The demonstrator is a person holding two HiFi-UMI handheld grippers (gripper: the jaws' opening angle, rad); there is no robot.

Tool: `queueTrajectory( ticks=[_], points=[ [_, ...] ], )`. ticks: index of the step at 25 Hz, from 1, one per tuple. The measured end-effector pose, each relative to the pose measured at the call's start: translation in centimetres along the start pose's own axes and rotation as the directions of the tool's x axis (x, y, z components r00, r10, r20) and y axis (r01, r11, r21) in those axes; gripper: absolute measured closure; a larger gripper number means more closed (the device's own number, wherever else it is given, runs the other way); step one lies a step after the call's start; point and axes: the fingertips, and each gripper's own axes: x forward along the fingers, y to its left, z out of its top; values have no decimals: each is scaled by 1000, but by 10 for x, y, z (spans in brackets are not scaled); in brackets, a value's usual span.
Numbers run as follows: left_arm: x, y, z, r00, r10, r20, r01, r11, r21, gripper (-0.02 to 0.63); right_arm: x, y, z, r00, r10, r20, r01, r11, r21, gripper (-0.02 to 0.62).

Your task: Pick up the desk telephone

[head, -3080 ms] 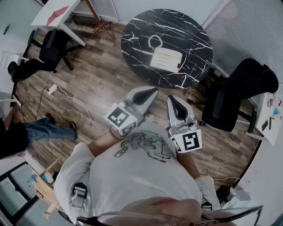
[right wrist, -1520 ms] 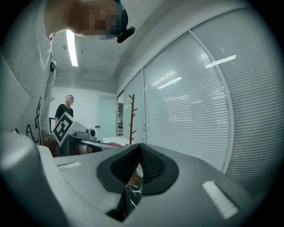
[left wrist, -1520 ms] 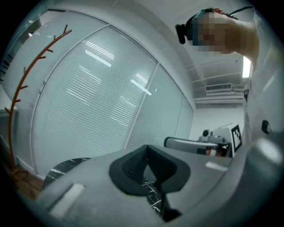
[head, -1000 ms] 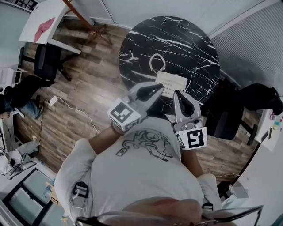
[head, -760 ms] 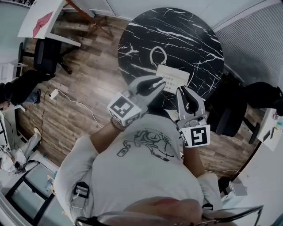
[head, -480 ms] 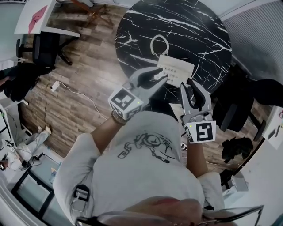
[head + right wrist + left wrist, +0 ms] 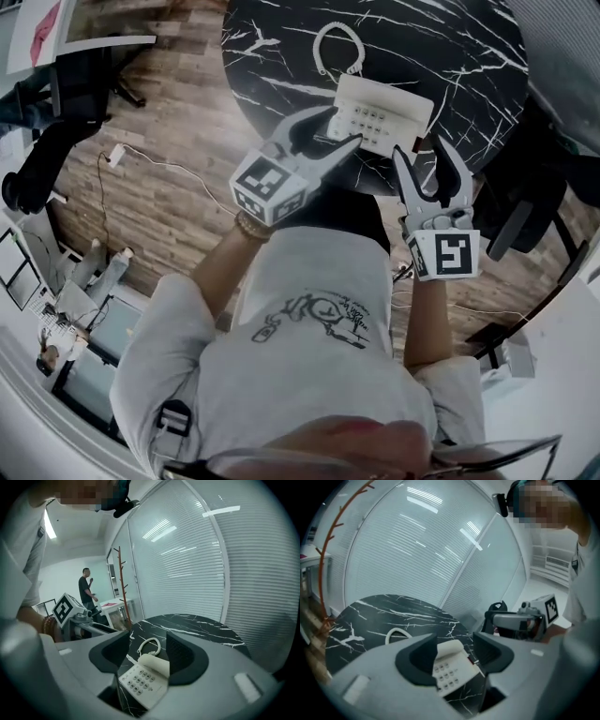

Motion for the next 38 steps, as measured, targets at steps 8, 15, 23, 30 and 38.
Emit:
queueTrajectory(
  ticks=[8,15,23,30,38],
  points=[
    [40,56,-73,995,36,-90,-44,995,-88,298,34,-43,-81,994,-56,-96,61,997,55,258],
    [57,83,-131,984,36,-175,-69,979,-190,244,54,-51,-155,973,-30,-231,58,991,117,172],
    [75,96,-161,978,22,-208,-70,971,-227,209,67,-62,-196,966,-42,-256,87,982,165,138],
    [79,95,-168,978,27,-205,-74,972,-225,198,72,-63,-217,963,-24,-270,77,980,186,140],
    [82,95,-172,972,64,-226,-108,976,-188,273,72,-62,-223,962,-21,-273,76,978,192,201]
  ],
)
